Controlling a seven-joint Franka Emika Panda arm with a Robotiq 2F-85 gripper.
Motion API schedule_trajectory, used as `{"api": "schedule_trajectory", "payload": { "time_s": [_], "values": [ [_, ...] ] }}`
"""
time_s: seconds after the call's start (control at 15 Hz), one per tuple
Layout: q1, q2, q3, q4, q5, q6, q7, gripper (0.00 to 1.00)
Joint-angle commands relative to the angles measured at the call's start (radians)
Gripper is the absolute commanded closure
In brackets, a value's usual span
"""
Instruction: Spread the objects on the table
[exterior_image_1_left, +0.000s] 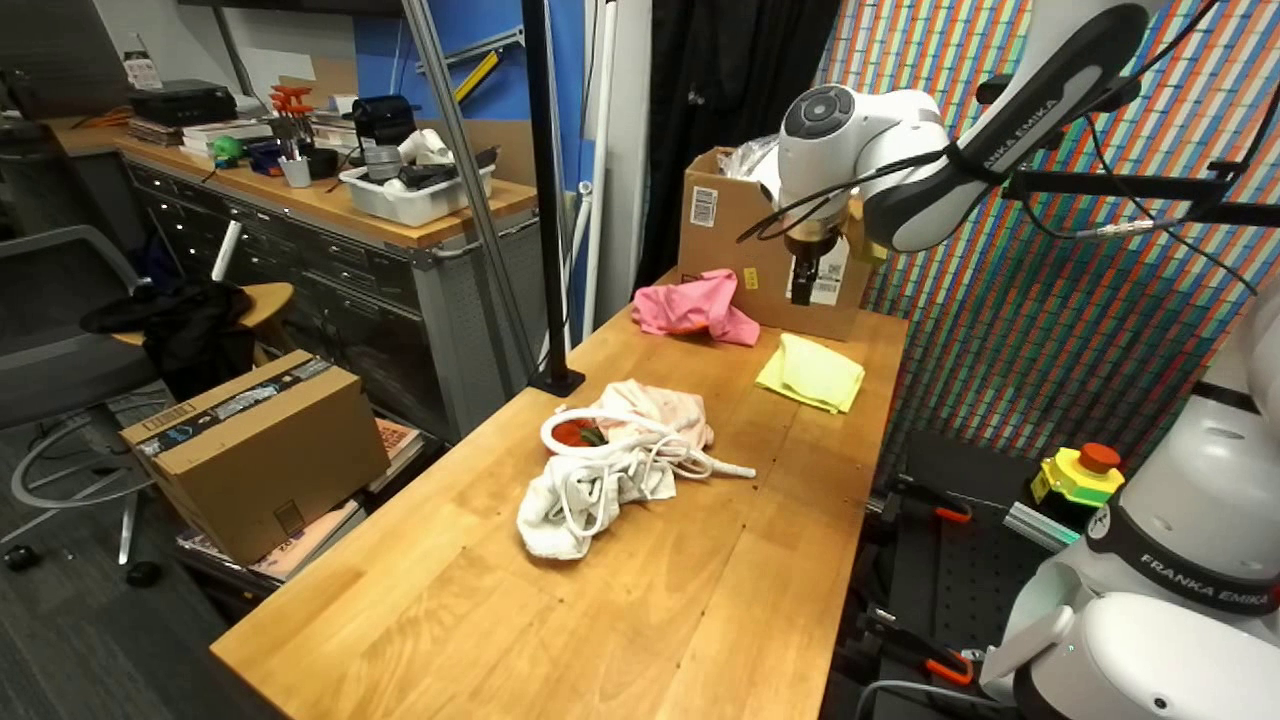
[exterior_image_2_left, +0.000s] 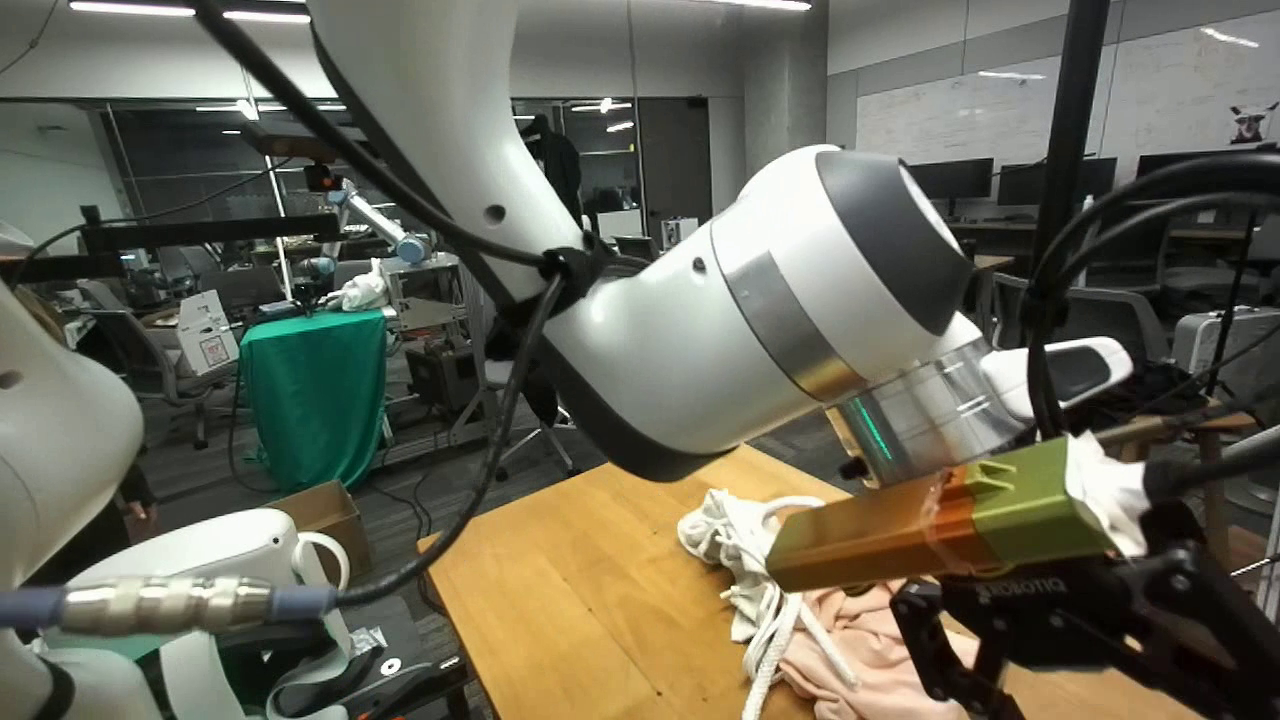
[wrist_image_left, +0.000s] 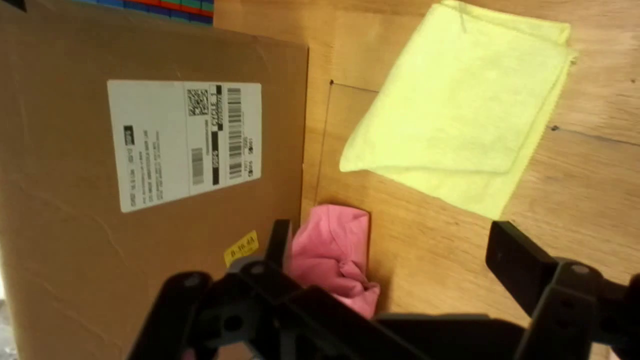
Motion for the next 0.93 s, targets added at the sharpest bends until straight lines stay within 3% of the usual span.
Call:
{"api": "schedule_trajectory", "payload": {
  "time_s": [0.0, 0.47, 0.67, 0.87],
  "values": [
    [0.049, -0.053, 0.024, -0.057, 0.101, 0.083, -0.146, 0.0],
    [0.181, 0.004, 0.137, -0.092, 0.125, 0.172, -0.166, 0.0],
    [0.221, 0.034, 0.182, -0.084, 0.087, 0.184, -0.137, 0.0],
    [0.252, 0.066, 0.2, -0.055, -0.039, 0.211, -0.019, 0.0]
  ]
}}
